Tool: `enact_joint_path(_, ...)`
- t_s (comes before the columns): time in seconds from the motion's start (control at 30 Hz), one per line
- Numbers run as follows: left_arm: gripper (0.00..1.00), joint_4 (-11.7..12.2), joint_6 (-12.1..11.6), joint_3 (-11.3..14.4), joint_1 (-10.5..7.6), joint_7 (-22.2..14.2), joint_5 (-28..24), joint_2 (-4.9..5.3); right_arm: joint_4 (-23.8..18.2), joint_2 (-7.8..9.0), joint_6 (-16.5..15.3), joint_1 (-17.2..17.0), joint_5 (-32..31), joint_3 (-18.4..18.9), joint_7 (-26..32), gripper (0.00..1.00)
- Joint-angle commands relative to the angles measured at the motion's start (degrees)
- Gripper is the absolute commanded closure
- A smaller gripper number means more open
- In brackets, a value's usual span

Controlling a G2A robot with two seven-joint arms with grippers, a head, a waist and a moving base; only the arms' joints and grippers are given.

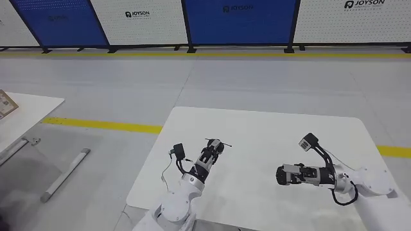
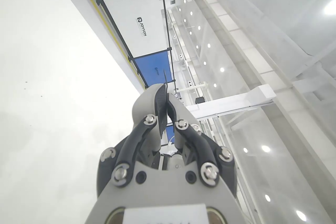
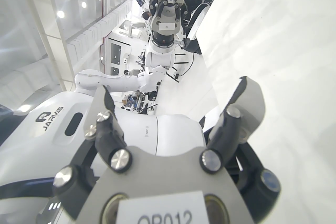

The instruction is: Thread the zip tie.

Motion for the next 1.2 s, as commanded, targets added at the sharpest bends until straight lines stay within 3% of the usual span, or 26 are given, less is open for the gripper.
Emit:
enact_joint_path(0.0,1.0,-0.06,-0.03,-0.01,-0.06,-0.02,0.07,0.0,0.0,0.0,0.0,0.0,0.0,0.0,0.0,0.0)
enact_joint_path(0.07,1.0,0.04,0.11,0.03,0.0,-0.9,0.16,0.01,0.0,0.0,0.0,0.0,0.0,0.0,0.0,0.0)
enact_joint_path(0.23,1.0,-0.99,0.15,-1.51,1.23,1.14,-0.87,-0.02,0.0,0.0,0.0,0.0,0.0,0.0,0.0,0.0)
enact_joint_path(0.37,1.0,-5.04,-4.17,-3.63,3.51,2.2,-3.07,0.04,0.0,0.0,0.0,0.0,0.0,0.0,0.0,0.0)
enact_joint_path(0.5,1.0,-10.58,-8.98,-5.92,7.36,1.35,-4.71,0.27,0.0,0.0,0.0,0.0,0.0,0.0,0.0,0.0)
enact_joint_path(0.63,1.0,-13.66,-11.09,-7.01,9.74,0.24,-4.6,0.42,0.0,0.0,0.0,0.0,0.0,0.0,0.0,0.0)
enact_joint_path(0.9,1.0,-13.47,-10.96,-7.03,9.68,0.26,-4.44,0.42,0.0,0.0,0.0,0.0,0.0,0.0,0.0,0.0)
enact_joint_path(1.17,1.0,-5.18,-5.48,-4.73,6.79,2.93,7.23,0.14,0.0,0.0,0.0,0.0,0.0,0.0,0.0,0.0)
